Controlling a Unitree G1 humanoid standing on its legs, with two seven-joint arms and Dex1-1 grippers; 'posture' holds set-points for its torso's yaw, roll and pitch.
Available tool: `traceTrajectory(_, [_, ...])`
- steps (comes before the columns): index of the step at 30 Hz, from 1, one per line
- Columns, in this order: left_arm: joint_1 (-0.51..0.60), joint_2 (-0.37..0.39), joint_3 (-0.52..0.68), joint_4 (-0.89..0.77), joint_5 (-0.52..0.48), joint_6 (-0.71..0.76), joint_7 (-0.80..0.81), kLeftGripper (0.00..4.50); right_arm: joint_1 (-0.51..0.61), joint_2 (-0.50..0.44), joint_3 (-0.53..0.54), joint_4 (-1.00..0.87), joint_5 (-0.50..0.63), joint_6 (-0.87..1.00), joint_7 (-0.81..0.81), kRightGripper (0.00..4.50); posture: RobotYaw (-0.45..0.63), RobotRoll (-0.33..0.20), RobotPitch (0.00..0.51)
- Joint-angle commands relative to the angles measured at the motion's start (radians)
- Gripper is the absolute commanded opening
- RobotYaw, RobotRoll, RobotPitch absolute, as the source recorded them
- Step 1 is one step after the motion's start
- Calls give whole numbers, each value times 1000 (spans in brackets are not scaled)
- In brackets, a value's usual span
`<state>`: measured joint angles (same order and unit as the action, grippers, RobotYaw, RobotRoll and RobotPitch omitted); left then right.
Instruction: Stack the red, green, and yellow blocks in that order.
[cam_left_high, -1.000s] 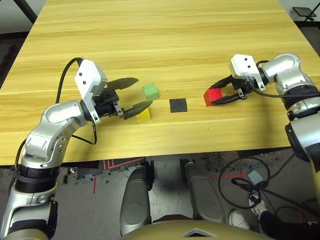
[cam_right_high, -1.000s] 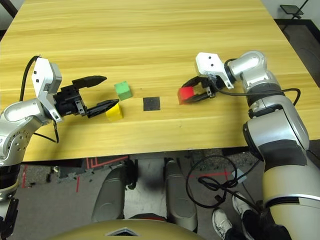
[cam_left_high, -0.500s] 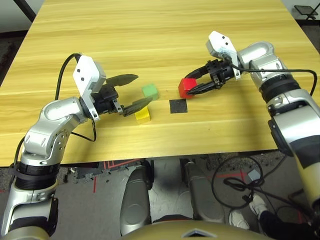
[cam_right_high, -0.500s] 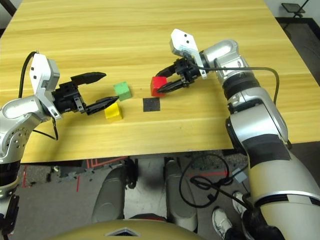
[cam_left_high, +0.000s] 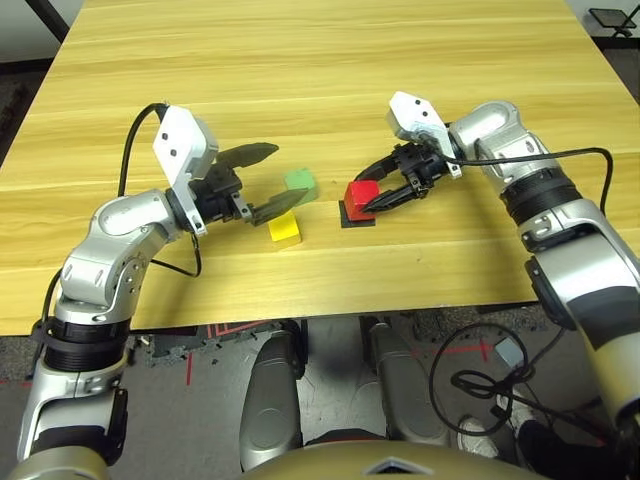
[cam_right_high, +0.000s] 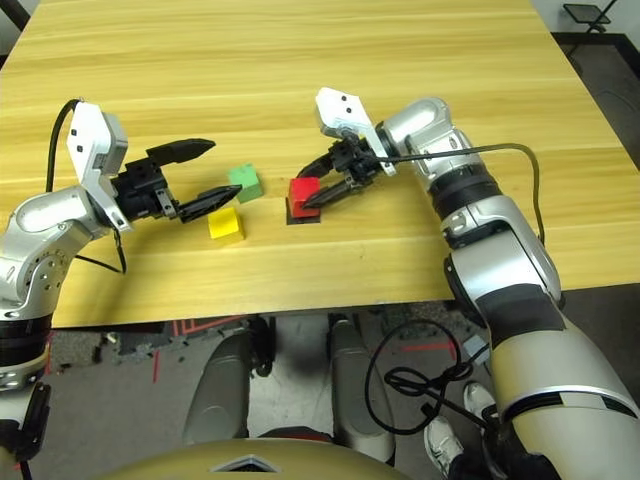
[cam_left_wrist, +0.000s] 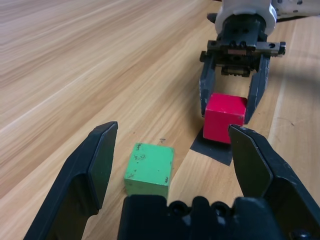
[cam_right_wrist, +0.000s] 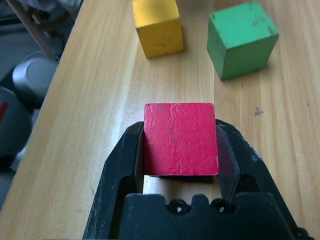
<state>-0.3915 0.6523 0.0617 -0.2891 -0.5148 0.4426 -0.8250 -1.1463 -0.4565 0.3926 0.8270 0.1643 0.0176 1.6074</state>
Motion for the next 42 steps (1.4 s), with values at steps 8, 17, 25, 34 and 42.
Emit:
traceTrajectory(8, [11,5,-4,-20,9,8,9,4500,26,26,-30,19,-77,-65,-3,2031,386,-109,290])
traceTrajectory(17, [-29,-4,-29,4,24,13,13,4500,39,34,-59,-13,-82,-63,-9,4361,365,-111,282])
traceTrajectory(25, [-88,28,-108,38,71,66,-29,4500,-41,-72,-113,40,89,-45,7,4435,322,-115,266])
traceTrajectory(34, [-180,6,-181,144,158,85,-27,4500,-76,-213,-237,244,107,-128,6,4435,249,-98,242])
traceTrajectory(42, [-240,10,-234,214,224,94,-65,4500,-36,-202,-318,222,85,-103,-21,4435,212,-76,240])
